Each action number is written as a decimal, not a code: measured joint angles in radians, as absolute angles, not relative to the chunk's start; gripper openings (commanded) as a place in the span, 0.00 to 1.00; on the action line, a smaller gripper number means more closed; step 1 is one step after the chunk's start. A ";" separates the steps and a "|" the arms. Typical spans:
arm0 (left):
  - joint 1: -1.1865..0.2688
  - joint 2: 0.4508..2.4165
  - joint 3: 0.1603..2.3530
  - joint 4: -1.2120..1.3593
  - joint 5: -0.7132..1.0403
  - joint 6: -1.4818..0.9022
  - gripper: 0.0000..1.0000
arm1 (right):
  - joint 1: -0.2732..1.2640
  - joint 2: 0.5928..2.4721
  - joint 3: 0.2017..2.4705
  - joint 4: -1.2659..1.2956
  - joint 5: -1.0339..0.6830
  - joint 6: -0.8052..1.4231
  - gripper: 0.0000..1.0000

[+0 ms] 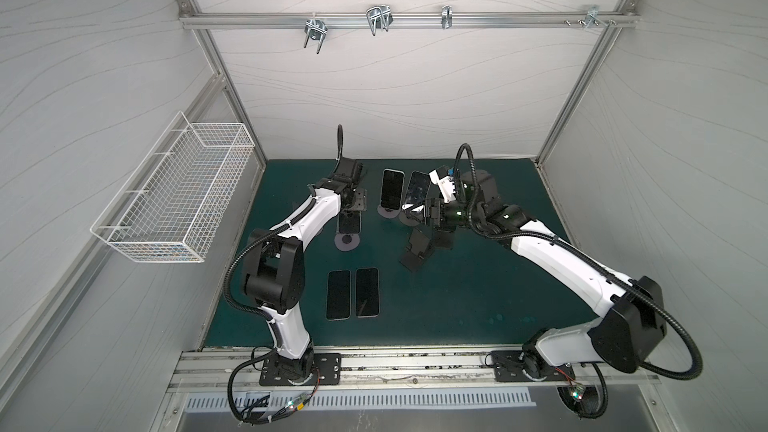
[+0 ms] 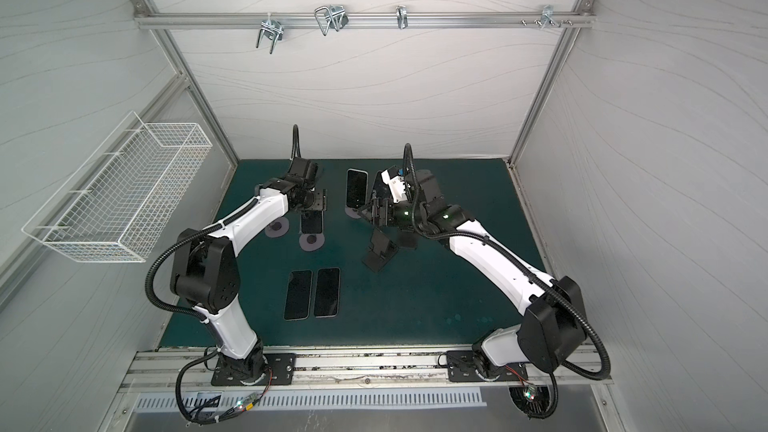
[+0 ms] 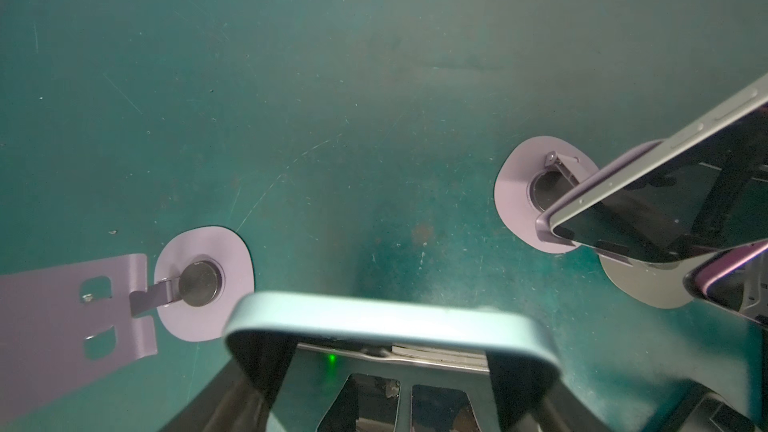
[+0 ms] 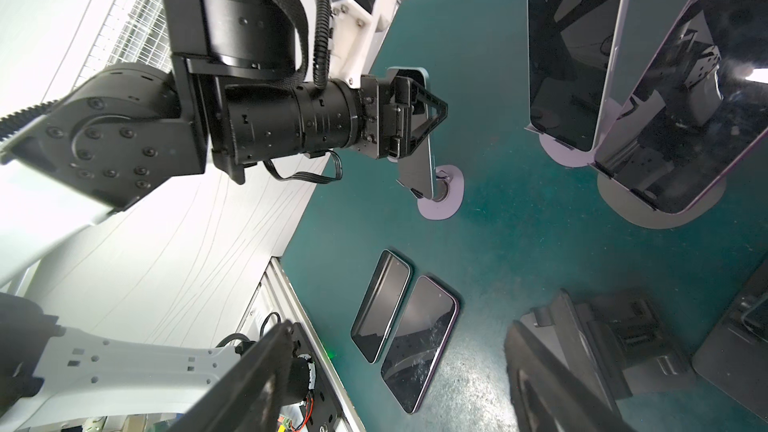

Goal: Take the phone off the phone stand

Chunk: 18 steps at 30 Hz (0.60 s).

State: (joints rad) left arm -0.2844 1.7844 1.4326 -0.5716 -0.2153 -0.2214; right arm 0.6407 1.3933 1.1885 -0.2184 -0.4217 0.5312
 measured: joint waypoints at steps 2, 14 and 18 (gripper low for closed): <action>-0.284 1.778 1.433 -0.572 -0.214 -0.221 0.63 | 0.641 1.391 1.188 -0.219 -0.421 0.531 0.82; -0.284 1.721 1.432 -0.576 -0.208 -0.224 0.62 | 0.639 1.366 1.188 -0.228 -0.419 0.527 0.82; -0.284 1.703 1.433 -0.579 -0.209 -0.229 0.62 | 0.639 1.340 1.188 -0.254 -0.416 0.523 0.82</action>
State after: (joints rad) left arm -0.2844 1.7035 1.4326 -0.5793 -0.2089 -0.2295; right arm 0.6388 1.3403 1.1885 -0.2543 -0.4156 0.5232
